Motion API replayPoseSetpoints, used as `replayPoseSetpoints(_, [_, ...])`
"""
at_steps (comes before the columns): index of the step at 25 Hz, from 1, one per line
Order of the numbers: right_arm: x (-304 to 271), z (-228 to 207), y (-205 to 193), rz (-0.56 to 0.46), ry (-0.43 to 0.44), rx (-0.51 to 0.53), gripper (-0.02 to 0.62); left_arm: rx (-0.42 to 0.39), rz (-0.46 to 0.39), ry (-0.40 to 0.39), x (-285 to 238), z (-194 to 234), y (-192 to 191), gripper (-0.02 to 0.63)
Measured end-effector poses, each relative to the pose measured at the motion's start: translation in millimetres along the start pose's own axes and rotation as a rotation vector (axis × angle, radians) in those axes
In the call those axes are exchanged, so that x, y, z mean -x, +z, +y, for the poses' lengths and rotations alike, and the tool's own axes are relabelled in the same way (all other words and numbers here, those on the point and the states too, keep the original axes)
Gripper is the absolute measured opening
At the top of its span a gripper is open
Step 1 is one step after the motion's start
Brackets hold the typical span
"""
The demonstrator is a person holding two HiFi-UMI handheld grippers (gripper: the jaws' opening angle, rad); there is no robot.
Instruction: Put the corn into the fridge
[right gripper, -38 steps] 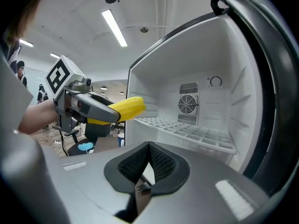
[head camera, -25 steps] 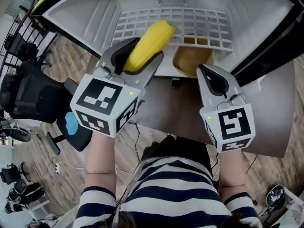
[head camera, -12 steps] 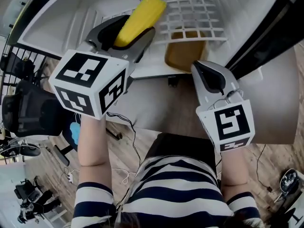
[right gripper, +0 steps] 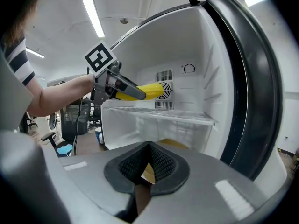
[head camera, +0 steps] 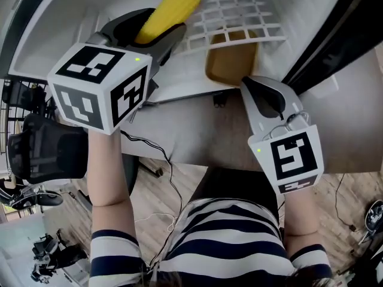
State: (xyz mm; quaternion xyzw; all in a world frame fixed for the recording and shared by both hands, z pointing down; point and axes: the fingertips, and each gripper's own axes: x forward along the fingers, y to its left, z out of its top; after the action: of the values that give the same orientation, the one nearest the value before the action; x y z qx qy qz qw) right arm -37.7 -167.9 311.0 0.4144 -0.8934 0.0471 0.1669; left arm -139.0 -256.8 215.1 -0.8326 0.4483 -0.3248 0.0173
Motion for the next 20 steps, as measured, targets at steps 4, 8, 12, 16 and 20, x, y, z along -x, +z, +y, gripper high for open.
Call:
replayPoseSetpoints(4, [-3.7,3.6,-9.4,0.011,-0.002,-0.014,-0.002,-0.022,0.054,-0.026,-10.2,4.9,-8.0,0.0])
replayPoseSetpoints(8, [-3.0,7.9,-13.2,0.015,-0.001,-0.022,-0.002,-0.055,0.097,-0.043,-13.6,6.1,-12.4,0.0])
replayPoseSetpoints(12, [-3.7,11.2,-19.2,0.027,0.002,-0.026,-0.002,-0.065,0.116,-0.051,-15.3,5.9,-17.4,0.0])
replayPoseSetpoints(16, [-3.1,14.9,-19.9,0.025,0.007,-0.037,-0.002,-0.071,0.142,-0.06,-18.3,6.7,-24.8,0.0])
replayPoseSetpoints(20, [-1.0,14.1,-21.2,0.025,0.006,-0.05,-0.002,-0.076,0.156,-0.066,-23.0,5.0,-32.2,0.0])
